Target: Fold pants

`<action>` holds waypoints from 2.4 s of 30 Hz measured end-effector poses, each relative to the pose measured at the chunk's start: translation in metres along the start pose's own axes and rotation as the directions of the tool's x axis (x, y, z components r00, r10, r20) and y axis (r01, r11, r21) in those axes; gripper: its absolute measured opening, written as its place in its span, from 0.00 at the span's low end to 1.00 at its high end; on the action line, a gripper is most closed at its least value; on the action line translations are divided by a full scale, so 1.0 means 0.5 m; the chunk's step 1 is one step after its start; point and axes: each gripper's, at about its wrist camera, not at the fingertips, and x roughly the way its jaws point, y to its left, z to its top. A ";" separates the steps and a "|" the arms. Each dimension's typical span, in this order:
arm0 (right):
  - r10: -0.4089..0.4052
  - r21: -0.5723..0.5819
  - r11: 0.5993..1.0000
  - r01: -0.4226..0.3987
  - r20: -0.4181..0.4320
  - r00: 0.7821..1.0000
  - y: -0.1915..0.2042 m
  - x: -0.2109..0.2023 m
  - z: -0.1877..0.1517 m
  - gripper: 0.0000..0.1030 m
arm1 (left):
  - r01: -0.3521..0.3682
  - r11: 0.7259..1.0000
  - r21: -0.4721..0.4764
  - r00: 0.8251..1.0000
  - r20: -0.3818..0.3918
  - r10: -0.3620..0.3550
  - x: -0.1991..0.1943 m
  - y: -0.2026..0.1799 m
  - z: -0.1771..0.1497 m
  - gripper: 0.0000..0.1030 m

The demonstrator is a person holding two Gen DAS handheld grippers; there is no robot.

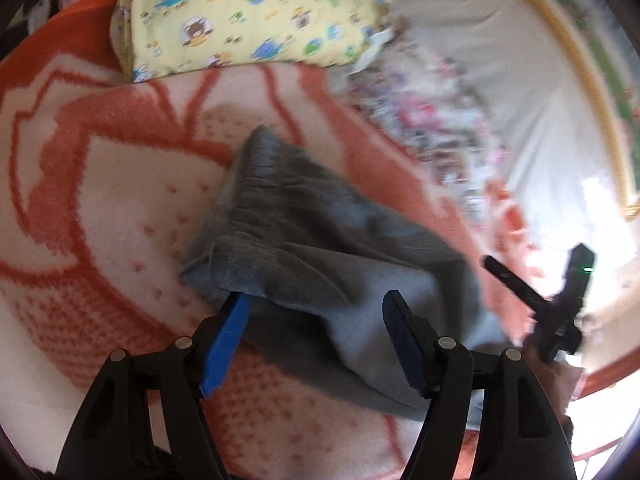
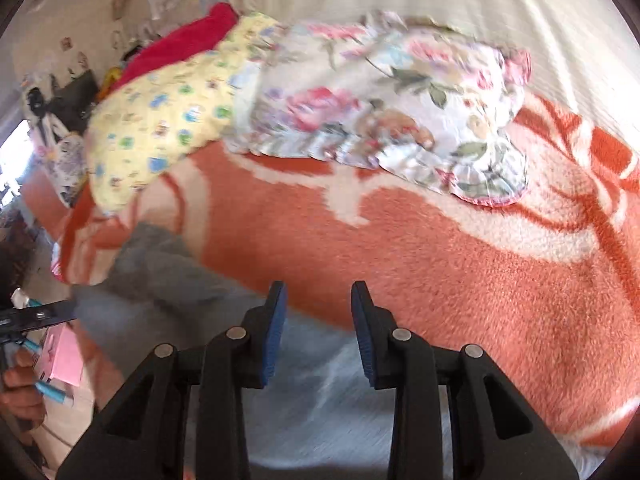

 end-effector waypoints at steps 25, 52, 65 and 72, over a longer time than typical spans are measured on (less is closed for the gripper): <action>0.127 0.044 0.992 -0.122 -0.166 0.978 -0.058 0.072 -0.038 0.41 | -0.185 0.983 0.019 0.982 -0.035 0.186 0.084 0.036 -0.009 0.69; 0.014 -0.036 0.999 -0.011 0.098 0.995 -0.072 -0.025 0.059 0.14 | -0.142 0.943 0.302 0.980 0.175 0.091 0.032 -0.071 0.024 0.15; 0.022 0.034 0.999 -0.025 0.076 0.997 -0.067 -0.020 0.019 0.51 | -0.238 0.888 0.394 0.971 0.129 0.203 0.028 0.022 0.006 0.54; 0.090 -0.072 0.994 -0.085 0.075 0.993 -0.040 -0.191 -0.113 0.51 | -0.316 0.796 0.516 0.944 0.256 0.209 -0.058 -0.042 -0.013 0.62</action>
